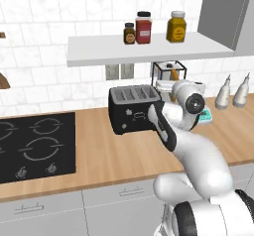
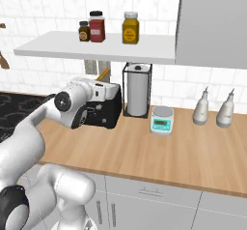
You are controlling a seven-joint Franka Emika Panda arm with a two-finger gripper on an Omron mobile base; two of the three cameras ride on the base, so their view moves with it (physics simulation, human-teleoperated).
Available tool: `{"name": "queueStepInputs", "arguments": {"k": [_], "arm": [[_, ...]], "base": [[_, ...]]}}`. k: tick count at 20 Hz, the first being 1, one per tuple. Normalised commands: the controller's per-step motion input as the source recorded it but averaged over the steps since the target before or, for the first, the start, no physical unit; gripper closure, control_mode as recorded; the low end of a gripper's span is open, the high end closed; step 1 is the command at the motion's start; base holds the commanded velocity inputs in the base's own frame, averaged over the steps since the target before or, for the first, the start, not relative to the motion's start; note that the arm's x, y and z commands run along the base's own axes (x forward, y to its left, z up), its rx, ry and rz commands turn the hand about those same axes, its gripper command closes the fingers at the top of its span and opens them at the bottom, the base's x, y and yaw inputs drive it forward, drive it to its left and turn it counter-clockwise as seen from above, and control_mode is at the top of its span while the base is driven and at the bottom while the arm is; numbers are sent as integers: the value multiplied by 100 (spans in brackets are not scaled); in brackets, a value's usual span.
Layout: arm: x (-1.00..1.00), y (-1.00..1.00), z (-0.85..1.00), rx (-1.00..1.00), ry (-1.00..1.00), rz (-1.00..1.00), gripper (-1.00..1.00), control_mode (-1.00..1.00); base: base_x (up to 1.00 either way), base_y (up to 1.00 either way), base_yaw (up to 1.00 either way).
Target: Start the toaster. Once the lever pops up, take the bread to the plate on the dining counter.
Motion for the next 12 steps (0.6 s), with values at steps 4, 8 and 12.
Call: {"name": "queueStepInputs", "arguments": {"k": [4, 8, 12], "arm": [[-100, 20, 42, 0, 16, -4, 100, -100], [-90, 20, 45, 0, 26, -2, 100, -100], [-80, 14, 39, 1, 28, -1, 100, -100]], "base": [[0, 0, 0], [0, 0, 0], [0, 0, 0]]}}
